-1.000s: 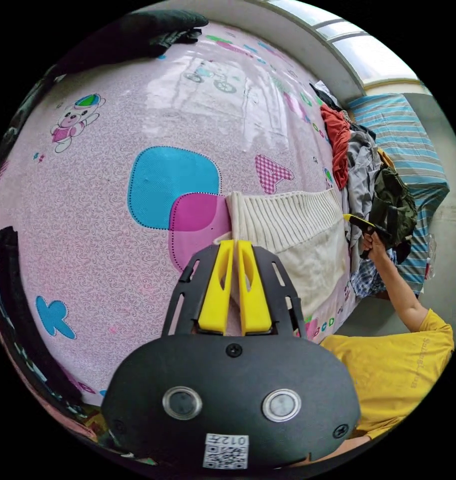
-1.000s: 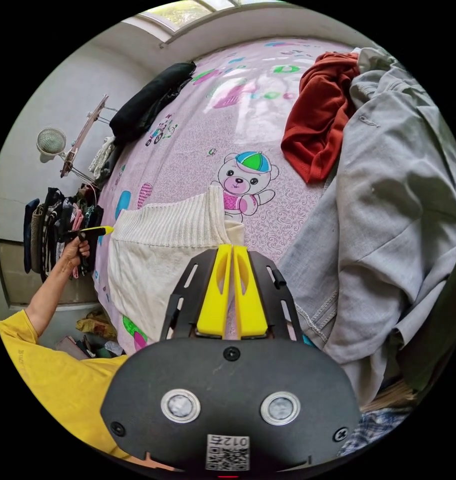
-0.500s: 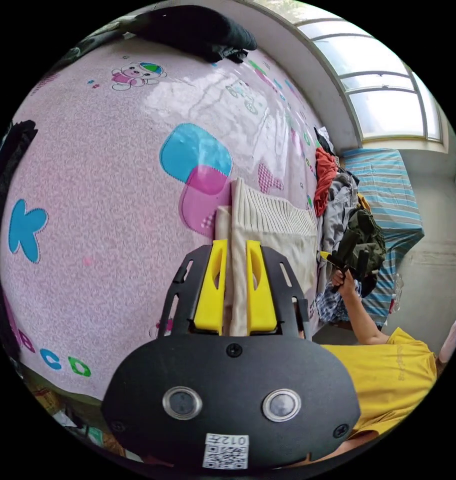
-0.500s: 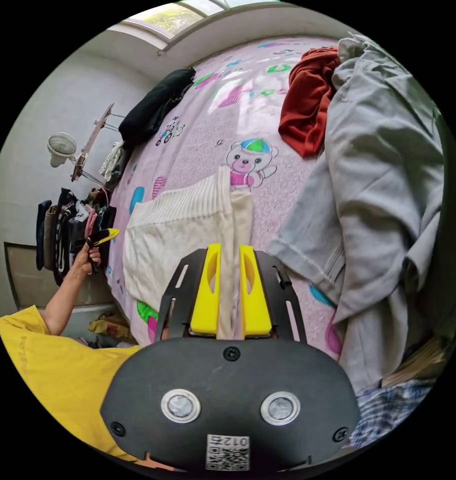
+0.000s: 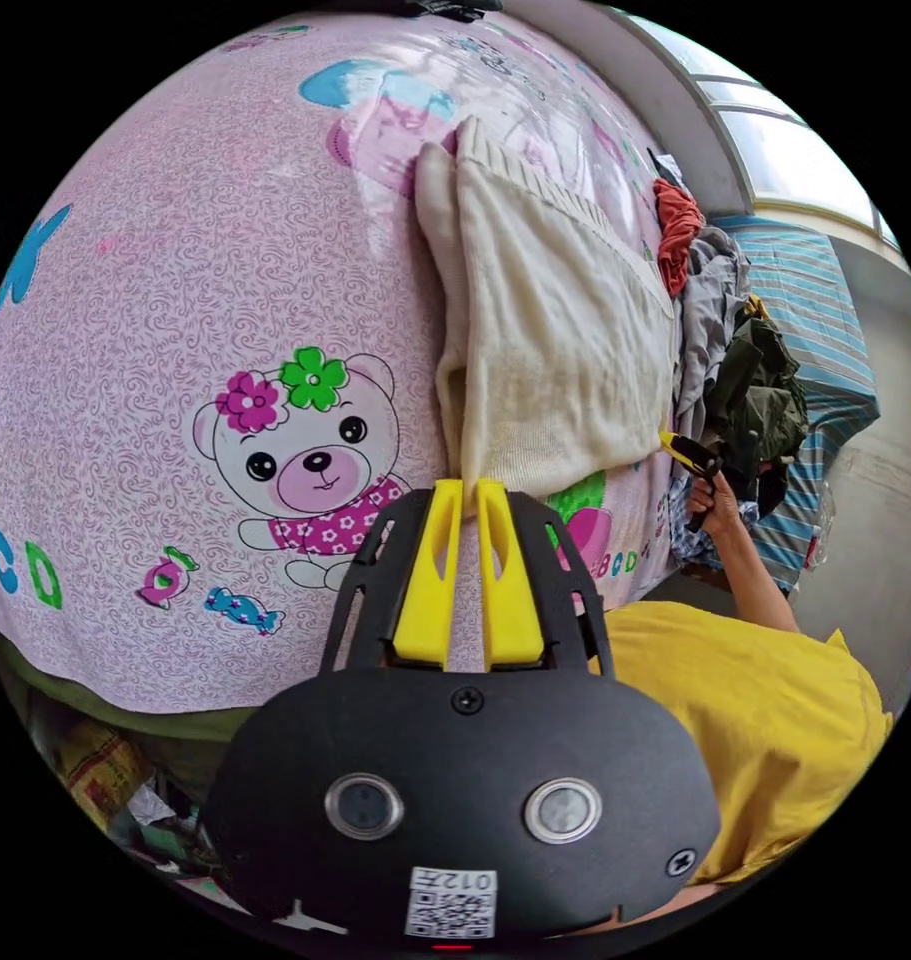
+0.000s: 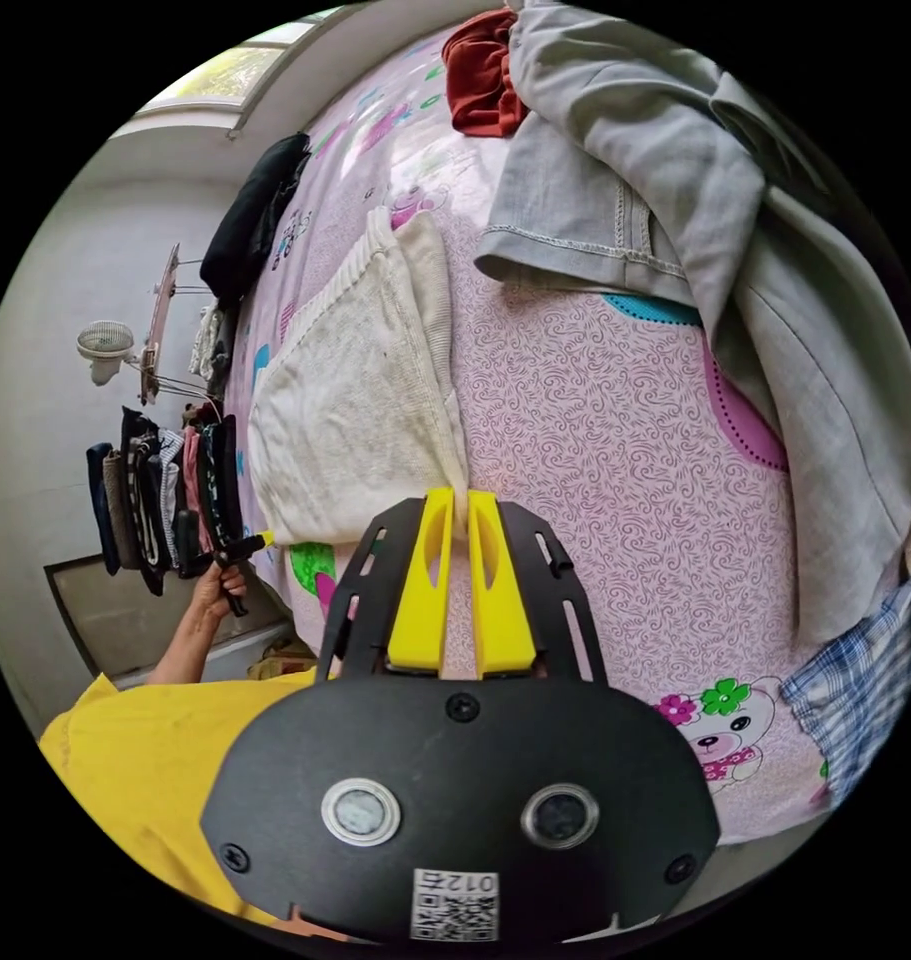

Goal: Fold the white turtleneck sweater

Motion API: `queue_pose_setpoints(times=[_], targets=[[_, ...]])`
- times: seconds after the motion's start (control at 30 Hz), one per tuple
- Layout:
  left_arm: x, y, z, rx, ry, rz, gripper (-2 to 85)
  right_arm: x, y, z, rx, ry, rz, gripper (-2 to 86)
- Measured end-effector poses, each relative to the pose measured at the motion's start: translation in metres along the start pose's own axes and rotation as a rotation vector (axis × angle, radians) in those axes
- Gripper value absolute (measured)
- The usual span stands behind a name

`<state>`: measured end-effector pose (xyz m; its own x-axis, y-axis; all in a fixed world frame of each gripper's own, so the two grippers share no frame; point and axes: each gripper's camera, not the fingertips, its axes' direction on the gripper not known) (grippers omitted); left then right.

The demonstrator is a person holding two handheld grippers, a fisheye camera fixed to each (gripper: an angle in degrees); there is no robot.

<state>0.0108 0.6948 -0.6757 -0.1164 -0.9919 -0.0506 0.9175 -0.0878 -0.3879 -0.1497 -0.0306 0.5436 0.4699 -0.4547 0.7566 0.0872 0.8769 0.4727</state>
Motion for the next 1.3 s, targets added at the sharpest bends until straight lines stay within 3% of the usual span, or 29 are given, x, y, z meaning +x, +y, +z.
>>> queue_pose_setpoints(times=[0.27,0.57,0.87,0.97,1.07,1.17,1.3], targets=[[-0.009,0.051,-0.020,0.047,0.133,-0.021,0.7,0.000,0.043,-0.021,0.008,-0.005,-0.035,1.6],[-0.002,0.161,0.008,-0.039,0.189,-0.022,0.4,0.015,0.143,-0.019,-0.102,-0.005,-0.065,1.4],[-0.002,0.220,0.043,-0.048,0.239,-0.104,0.4,0.001,0.197,0.009,-0.170,0.178,-0.114,1.7],[0.012,0.220,0.029,-0.009,0.129,-0.073,0.4,-0.026,0.198,0.022,-0.211,0.328,-0.201,1.9],[0.040,0.230,-0.021,0.211,-0.096,-0.055,0.4,-0.052,0.203,0.037,-0.249,0.477,-0.293,1.9],[0.095,0.226,-0.054,0.351,-0.294,0.163,0.5,-0.065,0.207,0.047,-0.255,0.551,-0.286,1.9],[0.167,0.183,-0.026,0.215,-0.303,0.483,0.4,-0.053,0.210,0.040,-0.193,0.465,-0.117,2.1]])
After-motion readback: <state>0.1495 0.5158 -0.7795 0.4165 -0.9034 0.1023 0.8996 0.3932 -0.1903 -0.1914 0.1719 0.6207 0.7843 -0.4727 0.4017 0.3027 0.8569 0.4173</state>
